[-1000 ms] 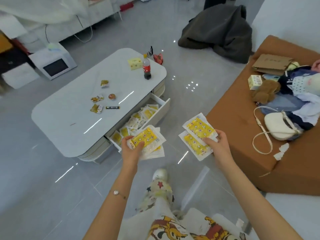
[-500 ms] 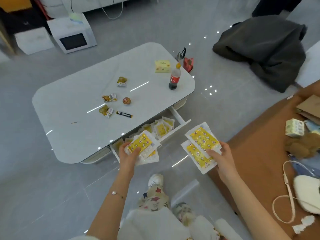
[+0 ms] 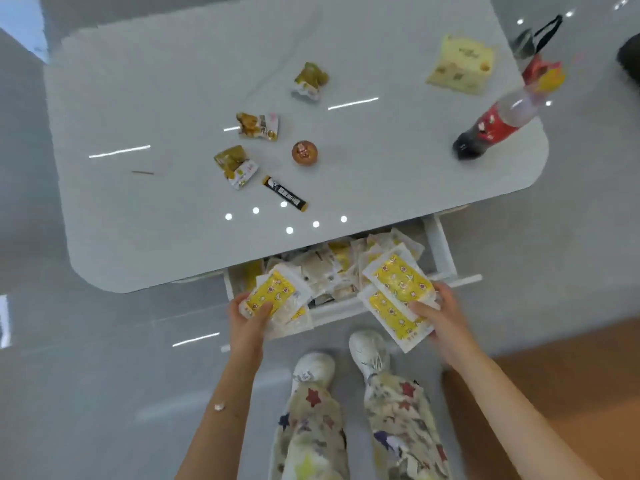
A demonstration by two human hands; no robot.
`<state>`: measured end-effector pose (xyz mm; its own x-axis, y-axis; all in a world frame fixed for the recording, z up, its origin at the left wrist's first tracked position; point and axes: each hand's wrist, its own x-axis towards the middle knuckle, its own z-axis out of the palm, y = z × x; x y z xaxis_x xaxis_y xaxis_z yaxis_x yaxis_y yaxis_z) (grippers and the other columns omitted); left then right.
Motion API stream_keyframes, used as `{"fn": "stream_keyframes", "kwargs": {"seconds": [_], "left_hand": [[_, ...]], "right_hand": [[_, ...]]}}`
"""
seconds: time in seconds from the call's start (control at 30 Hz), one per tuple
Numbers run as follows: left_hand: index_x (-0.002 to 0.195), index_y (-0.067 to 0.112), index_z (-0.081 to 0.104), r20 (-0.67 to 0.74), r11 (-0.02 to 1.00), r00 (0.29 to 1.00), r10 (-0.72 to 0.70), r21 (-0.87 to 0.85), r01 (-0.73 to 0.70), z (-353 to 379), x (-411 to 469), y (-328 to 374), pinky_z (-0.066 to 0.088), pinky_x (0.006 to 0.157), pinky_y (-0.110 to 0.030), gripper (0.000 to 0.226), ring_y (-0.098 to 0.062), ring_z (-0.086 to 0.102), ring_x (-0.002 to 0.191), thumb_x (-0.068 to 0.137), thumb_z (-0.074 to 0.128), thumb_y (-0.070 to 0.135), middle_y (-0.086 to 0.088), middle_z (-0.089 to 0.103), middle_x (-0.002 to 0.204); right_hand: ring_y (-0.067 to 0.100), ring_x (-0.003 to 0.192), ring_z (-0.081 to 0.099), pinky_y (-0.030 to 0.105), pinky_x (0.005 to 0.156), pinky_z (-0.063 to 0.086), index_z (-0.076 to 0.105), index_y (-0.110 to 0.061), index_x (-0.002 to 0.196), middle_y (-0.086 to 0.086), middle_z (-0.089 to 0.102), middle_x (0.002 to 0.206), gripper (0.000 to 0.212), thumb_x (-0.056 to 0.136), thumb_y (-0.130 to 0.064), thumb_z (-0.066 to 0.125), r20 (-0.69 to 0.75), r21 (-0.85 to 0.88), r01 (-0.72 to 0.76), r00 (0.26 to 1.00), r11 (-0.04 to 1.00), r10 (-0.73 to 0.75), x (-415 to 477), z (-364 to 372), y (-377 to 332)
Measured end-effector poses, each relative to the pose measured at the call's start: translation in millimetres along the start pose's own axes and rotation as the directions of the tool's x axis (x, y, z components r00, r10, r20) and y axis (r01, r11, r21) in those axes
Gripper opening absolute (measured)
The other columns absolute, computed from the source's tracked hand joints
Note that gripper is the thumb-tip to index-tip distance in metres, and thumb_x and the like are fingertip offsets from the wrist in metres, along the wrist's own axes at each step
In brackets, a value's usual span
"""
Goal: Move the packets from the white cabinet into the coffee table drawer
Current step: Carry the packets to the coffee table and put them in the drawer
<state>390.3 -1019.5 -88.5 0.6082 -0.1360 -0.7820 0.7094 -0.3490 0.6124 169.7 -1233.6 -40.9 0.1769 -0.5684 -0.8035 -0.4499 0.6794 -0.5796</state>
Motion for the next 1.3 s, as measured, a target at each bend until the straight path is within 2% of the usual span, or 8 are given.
{"fn": "stream_keyframes", "kwargs": {"seconds": [0.23,0.37,0.47,0.63,0.77,0.93,1.17,1.3], "left_hand": [[0.117,0.019,0.038,-0.083,0.997,0.997,-0.003,0.083,0.01,24,136,-78,0.048,0.069,-0.025,0.036,-0.013,0.059,0.085,0.092,0.058,0.004,0.001,0.056,0.101],[0.115,0.022,0.041,-0.078,0.993,0.997,0.026,0.12,-0.016,25,173,-112,0.05,0.079,-0.032,0.038,-0.02,0.06,0.095,0.089,0.061,0.003,-0.001,0.058,0.106],[0.115,0.028,0.044,-0.11,0.985,0.991,0.079,0.163,-0.061,26,177,-124,0.054,0.082,-0.033,0.039,-0.02,0.062,0.102,0.088,0.064,0.008,-0.006,0.056,0.122],[0.134,0.028,0.04,-0.125,0.895,0.954,0.273,0.396,-0.204,32,166,-115,0.047,0.1,-0.041,0.058,-0.02,0.051,0.121,0.084,0.066,0.016,-0.001,0.049,0.134],[0.14,0.025,0.041,-0.108,0.821,0.95,0.292,0.538,-0.192,30,134,-88,0.034,0.108,-0.036,0.054,-0.024,0.035,0.135,0.09,0.062,0.023,-0.01,0.032,0.148],[0.14,0.025,0.043,0.009,0.713,0.905,0.425,0.613,-0.341,22,60,-28,0.034,0.109,-0.037,0.052,-0.022,0.037,0.134,0.092,0.06,0.032,-0.007,0.038,0.146],[0.15,0.03,0.025,0.165,0.301,0.785,0.598,0.861,-0.411,10,-66,73,0.026,0.111,-0.048,0.068,-0.03,0.032,0.137,0.09,0.053,0.049,-0.007,0.034,0.151],[0.151,0.029,0.023,0.198,0.19,0.762,0.617,0.902,-0.388,2,-136,119,0.02,0.114,-0.051,0.072,-0.032,0.026,0.141,0.089,0.046,0.057,-0.009,0.031,0.153]], "right_hand": [[0.021,0.108,0.06,0.044,0.088,0.054,0.045,-0.032,0.117,-0.002,0.058,0.12,0.047,0.085,-0.008,0.068,0.216,-0.327,0.048,0.976,0.944,0.025,166,72,52],[0.015,0.1,0.058,0.032,0.079,0.052,0.045,-0.025,0.115,-0.012,0.056,0.102,0.044,0.084,-0.002,0.067,0.221,-0.366,0.091,0.975,0.926,-0.008,215,95,76],[0.019,0.105,0.061,0.039,0.087,0.052,0.048,-0.023,0.117,-0.006,0.061,0.108,0.046,0.082,-0.003,0.069,0.192,-0.319,0.092,0.981,0.943,-0.031,231,101,85],[0.011,0.108,0.054,0.026,0.084,0.046,0.046,-0.016,0.132,-0.005,0.057,0.117,0.056,0.083,-0.006,0.07,0.144,-0.423,0.213,0.976,0.881,-0.166,225,102,83],[0.015,0.121,0.044,0.027,0.098,0.037,0.038,-0.021,0.142,0.003,0.045,0.135,0.068,0.083,-0.016,0.071,0.197,-0.608,0.356,0.934,0.709,-0.299,194,97,62],[0.02,0.133,0.037,0.035,0.108,0.031,0.038,-0.022,0.144,0.002,0.043,0.143,0.065,0.086,-0.031,0.067,0.342,-0.692,0.526,0.842,0.496,-0.416,119,83,-2],[0.026,0.138,0.029,0.043,0.111,0.029,0.029,-0.027,0.148,0.005,0.037,0.149,0.07,0.087,-0.048,0.058,0.534,-0.772,0.634,0.687,0.047,-0.493,2,58,-109],[0.028,0.137,0.031,0.043,0.112,0.027,0.034,-0.023,0.147,0.006,0.042,0.145,0.065,0.088,-0.041,0.058,0.575,-0.74,0.671,0.592,-0.051,-0.565,-70,42,-161]]}}
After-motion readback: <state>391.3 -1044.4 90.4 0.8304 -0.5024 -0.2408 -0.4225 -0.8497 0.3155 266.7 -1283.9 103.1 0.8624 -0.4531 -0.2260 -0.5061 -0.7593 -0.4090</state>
